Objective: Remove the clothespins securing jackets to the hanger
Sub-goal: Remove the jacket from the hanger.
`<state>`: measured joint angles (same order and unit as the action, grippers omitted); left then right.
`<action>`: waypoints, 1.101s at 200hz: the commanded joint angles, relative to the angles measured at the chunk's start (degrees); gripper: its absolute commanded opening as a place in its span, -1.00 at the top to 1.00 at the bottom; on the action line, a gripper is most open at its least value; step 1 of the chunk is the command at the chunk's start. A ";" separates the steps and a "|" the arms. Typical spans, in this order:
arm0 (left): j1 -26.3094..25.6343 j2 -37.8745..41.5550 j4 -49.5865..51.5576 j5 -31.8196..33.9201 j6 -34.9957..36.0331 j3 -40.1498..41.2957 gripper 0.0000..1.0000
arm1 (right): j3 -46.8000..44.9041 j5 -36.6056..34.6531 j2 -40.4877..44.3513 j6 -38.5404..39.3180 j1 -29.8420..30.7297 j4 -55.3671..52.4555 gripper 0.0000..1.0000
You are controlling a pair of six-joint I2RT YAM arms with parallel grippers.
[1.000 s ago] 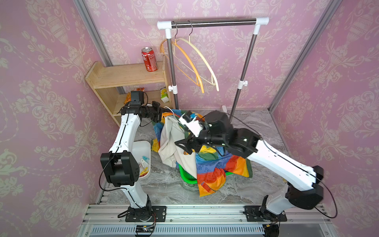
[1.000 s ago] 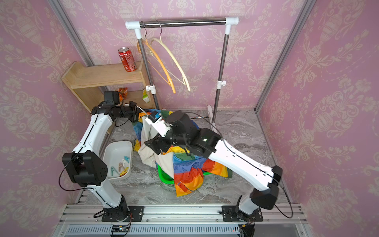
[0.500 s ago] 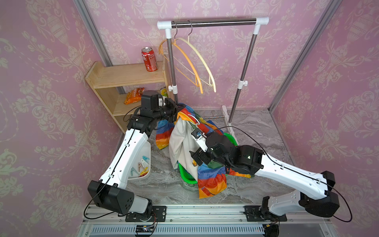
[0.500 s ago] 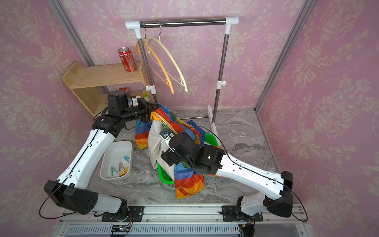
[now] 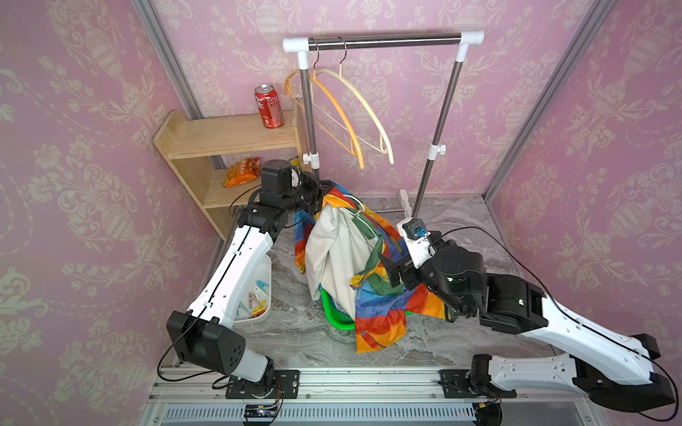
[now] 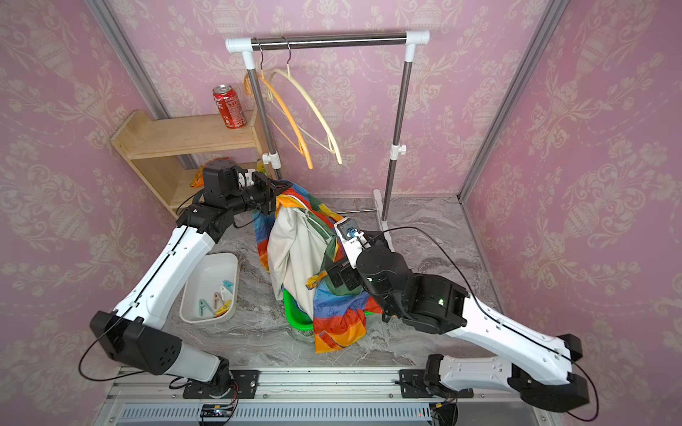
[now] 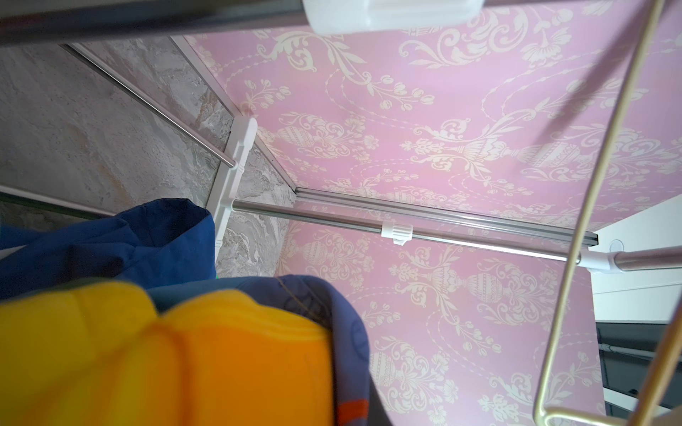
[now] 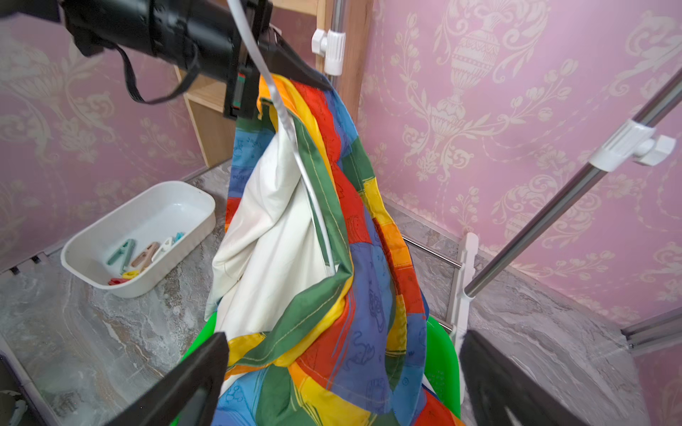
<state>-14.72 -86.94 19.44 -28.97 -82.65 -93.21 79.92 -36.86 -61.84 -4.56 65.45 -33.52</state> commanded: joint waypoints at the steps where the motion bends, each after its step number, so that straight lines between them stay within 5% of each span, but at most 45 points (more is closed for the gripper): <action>1: -0.59 -1.20 -4.32 1.33 0.29 -5.27 1.00 | -0.88 -0.40 -1.71 1.55 -0.04 -3.69 -1.00; 53: -2.08 -1.12 -2.73 0.23 0.74 -9.88 1.00 | -7.06 -2.30 -7.92 2.13 -3.84 5.07 -1.00; 116: -2.67 1.83 1.13 -2.52 4.57 -8.21 1.00 | -10.12 -17.73 -9.58 -3.87 -10.67 13.88 -1.00; 142: -2.60 1.56 -0.61 -4.00 4.33 -8.17 1.00 | -9.18 -6.77 -9.66 -1.37 -12.87 15.40 -0.96; 154: -2.63 1.07 -0.76 -4.82 4.83 -9.15 1.00 | -7.38 -1.15 -11.29 -1.10 -13.40 13.42 -0.67; 184: -2.47 0.16 3.07 -5.18 10.84 -12.79 1.00 | -1.62 10.49 -13.74 -0.40 -13.28 7.10 0.99; 203: -2.42 1.25 8.28 -1.53 19.84 -13.40 0.83 | 3.98 12.09 -13.04 1.48 -13.25 2.21 1.00; 220: -2.42 3.09 11.85 0.94 28.35 -13.37 0.19 | 11.22 12.07 -11.63 3.92 -13.50 -2.63 1.00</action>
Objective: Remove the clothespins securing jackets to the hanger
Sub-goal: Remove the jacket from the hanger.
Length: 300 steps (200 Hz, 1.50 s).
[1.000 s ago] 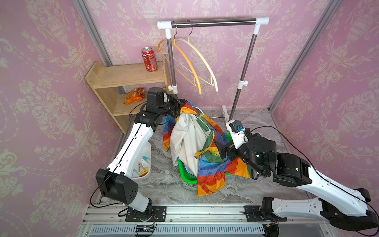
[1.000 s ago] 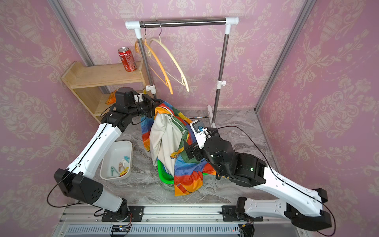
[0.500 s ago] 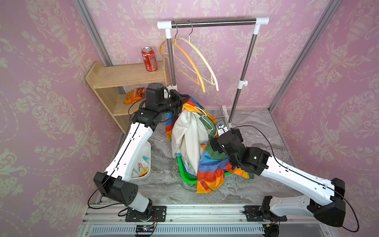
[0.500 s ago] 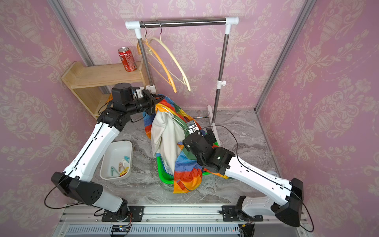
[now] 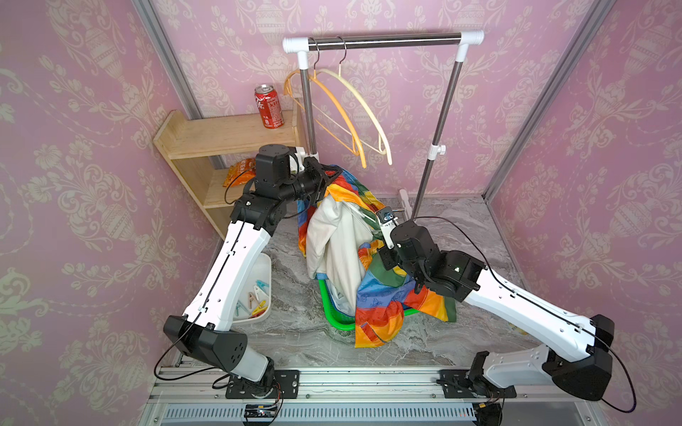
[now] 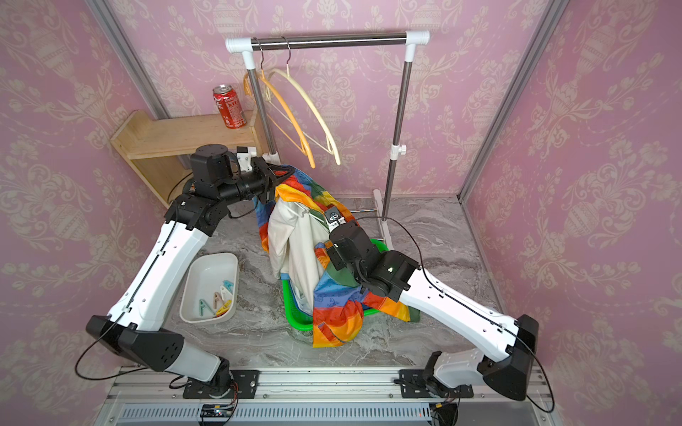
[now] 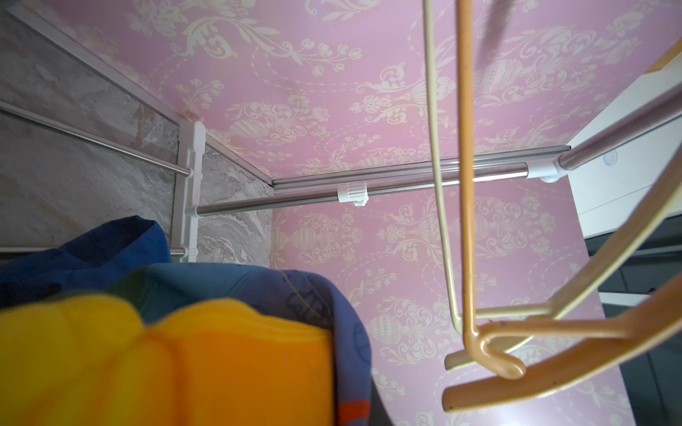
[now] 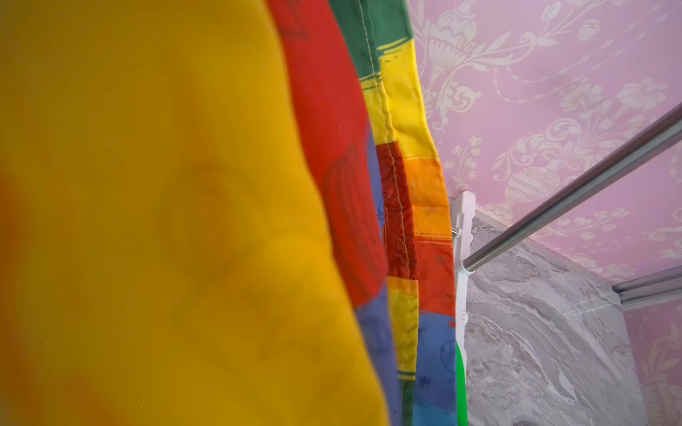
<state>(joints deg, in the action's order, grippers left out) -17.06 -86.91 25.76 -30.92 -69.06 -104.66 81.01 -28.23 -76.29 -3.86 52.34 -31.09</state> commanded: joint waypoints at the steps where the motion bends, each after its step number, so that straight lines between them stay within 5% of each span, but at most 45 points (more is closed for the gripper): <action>1: -0.08 3.15 5.75 3.01 15.37 -1.97 0.15 | 10.52 3.48 2.86 3.36 -0.44 -5.31 1.00; 6: -0.08 3.71 6.54 3.53 18.17 -2.45 -0.02 | 13.26 3.80 3.01 4.01 -0.68 -7.00 1.00; 16: -0.08 4.84 7.68 4.02 23.88 -3.62 -0.79 | 19.39 4.16 2.48 4.47 -1.26 -11.05 1.00; 22: -0.08 5.42 8.97 4.51 27.21 -4.98 -0.98 | 23.18 4.64 1.82 4.47 -1.48 -13.44 1.00; 53: -0.08 9.15 12.99 9.46 40.58 -9.22 -0.98 | 41.09 9.17 -4.21 3.62 -2.05 -23.80 1.00; 98: -0.15 18.58 7.68 15.05 46.71 -0.94 -0.98 | 57.18 11.31 -12.72 5.85 -2.14 -31.42 1.00; 125: -0.78 22.40 1.14 12.02 47.27 9.95 -0.98 | 62.94 14.81 -14.46 7.46 -2.29 -31.99 1.00; 146: -3.45 21.67 1.07 14.64 51.28 10.99 -0.98 | 65.84 16.88 -15.09 7.05 -2.47 -32.40 1.00; 188: -14.36 16.93 0.42 30.43 65.20 10.55 -0.98 | 61.94 21.16 -12.96 3.54 -2.48 -29.98 1.00; 202: -15.60 16.54 -2.98 34.29 66.67 11.90 -0.79 | 59.34 20.94 -11.49 2.64 -2.49 -28.39 1.00; 230: -15.94 18.11 -8.16 43.81 69.48 14.17 0.49 | 56.94 18.08 -9.05 2.29 -2.48 -27.25 1.00; 248: -15.98 19.90 -10.73 51.32 72.31 15.32 1.00 | 56.05 18.33 -7.90 1.88 -2.46 -27.20 1.00; 300: -15.95 18.93 -14.40 57.35 86.36 6.22 1.00 | 60.13 20.96 -7.12 5.51 -2.47 -35.15 1.00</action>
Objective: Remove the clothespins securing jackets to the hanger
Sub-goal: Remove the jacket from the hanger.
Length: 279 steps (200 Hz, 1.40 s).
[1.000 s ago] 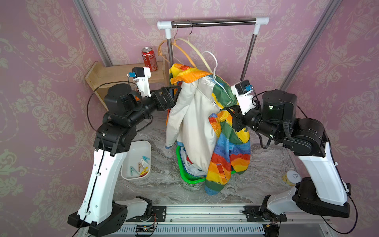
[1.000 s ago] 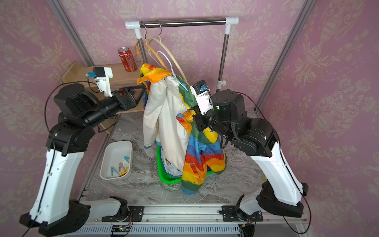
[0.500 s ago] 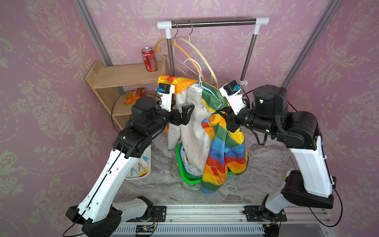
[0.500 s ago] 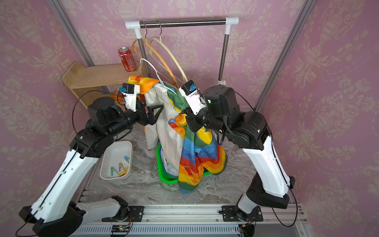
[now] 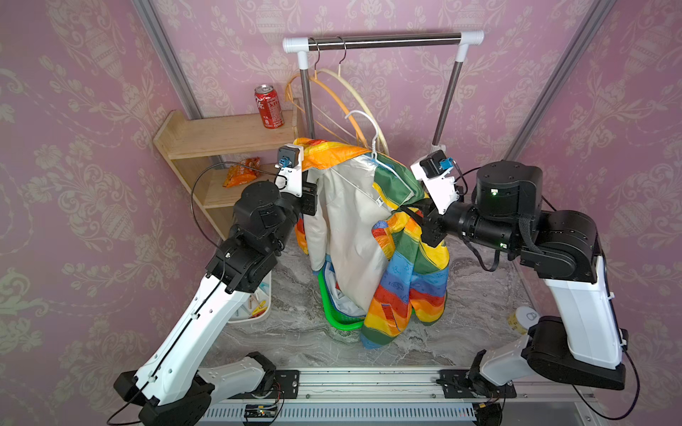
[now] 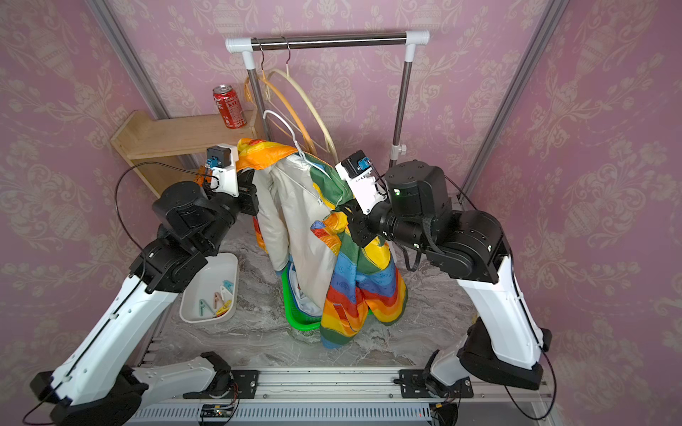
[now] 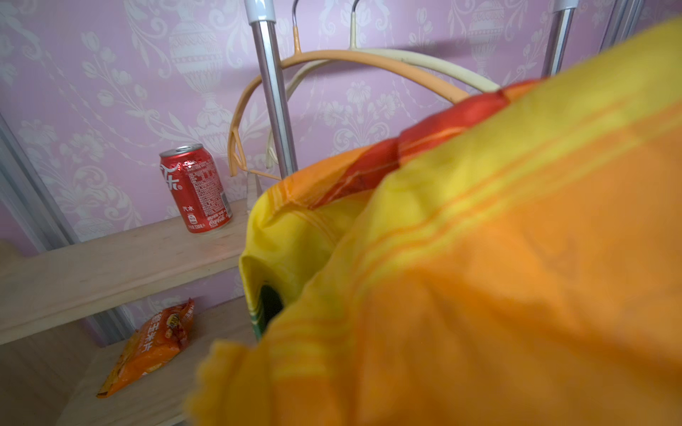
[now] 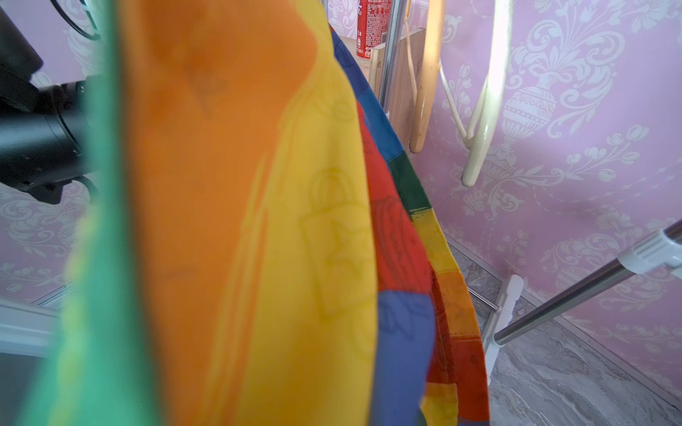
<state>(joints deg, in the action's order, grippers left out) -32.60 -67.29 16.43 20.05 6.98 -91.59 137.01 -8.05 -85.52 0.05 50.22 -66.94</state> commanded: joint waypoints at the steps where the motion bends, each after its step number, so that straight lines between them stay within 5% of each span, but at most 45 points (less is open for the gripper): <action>1: -0.43 -0.85 -5.03 6.48 10.72 -7.07 1.00 | 4.27 0.82 2.11 1.74 -0.32 0.46 1.00; 29: -0.27 -6.14 -6.67 6.20 21.61 -17.56 1.00 | 4.41 5.30 3.98 3.89 -0.34 -5.71 1.00; 69: 1.80 -11.18 -12.62 -0.17 34.09 -22.31 1.00 | -0.51 7.93 9.32 3.80 -0.38 -8.83 1.00; 127: 17.84 -13.38 -4.26 -19.32 18.26 -24.17 1.00 | -8.31 6.67 22.45 2.91 -0.37 -5.35 1.00; 203: 32.62 -19.86 10.11 -49.10 5.88 -34.32 1.00 | -5.75 2.58 24.55 4.71 -0.23 -6.43 1.00; 279: 33.04 -19.55 -3.49 -56.82 -8.13 -18.27 1.00 | -7.06 -2.40 29.86 5.64 8.42 3.88 1.00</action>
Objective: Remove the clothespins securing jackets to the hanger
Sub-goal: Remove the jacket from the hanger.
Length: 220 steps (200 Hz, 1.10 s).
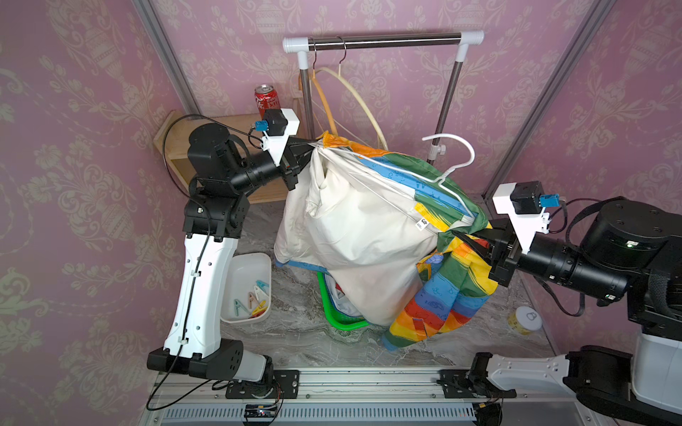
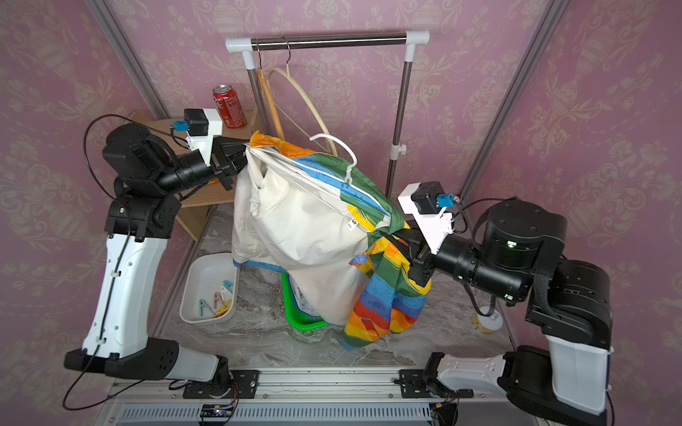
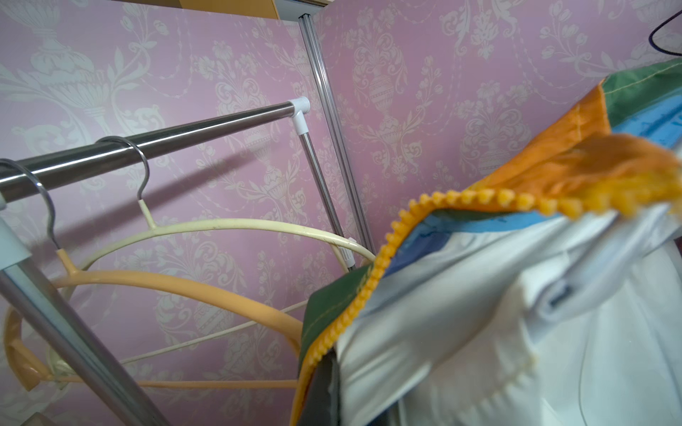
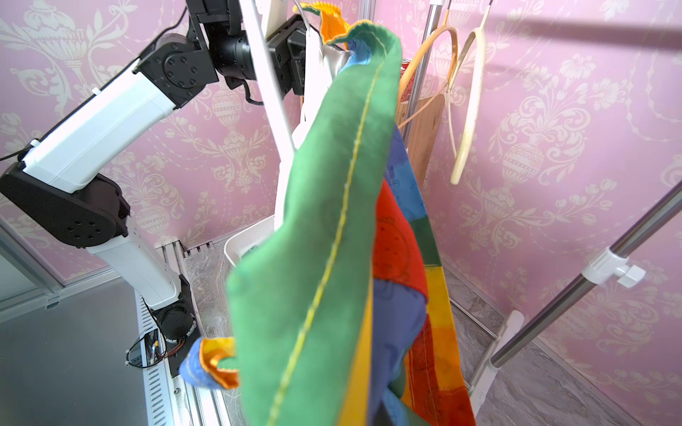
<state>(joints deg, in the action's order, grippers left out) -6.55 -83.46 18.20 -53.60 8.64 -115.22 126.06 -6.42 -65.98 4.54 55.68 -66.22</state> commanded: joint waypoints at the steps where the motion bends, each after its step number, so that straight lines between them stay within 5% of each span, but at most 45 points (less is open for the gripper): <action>1: 6.99 -3.38 -5.45 16.76 -9.96 5.62 1.00 | 3.95 -4.09 10.29 1.25 3.13 3.44 1.00; 60: 2.51 1.68 -12.94 16.74 -13.80 16.17 1.00 | 3.23 -15.26 9.98 9.06 10.30 16.72 1.00; 99: -2.70 0.42 -13.80 17.08 -15.04 14.64 1.00 | 9.70 -19.63 -0.30 19.14 12.21 23.90 1.00; 129: -5.20 2.26 -18.07 18.50 -18.47 21.56 1.00 | 8.43 -23.70 -6.91 25.75 11.12 32.84 1.00; 176: -11.89 12.36 -15.71 22.41 -18.61 34.86 1.00 | 13.34 5.65 -17.47 4.22 -16.47 24.47 1.00; 220: -19.73 21.10 -10.56 31.09 -20.98 48.28 1.00 | 10.61 28.53 -22.95 -3.01 -27.99 19.55 1.00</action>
<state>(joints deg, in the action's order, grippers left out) -23.46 -66.67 4.69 -29.15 -8.91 -71.83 137.23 5.61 -87.99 8.47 30.44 -46.57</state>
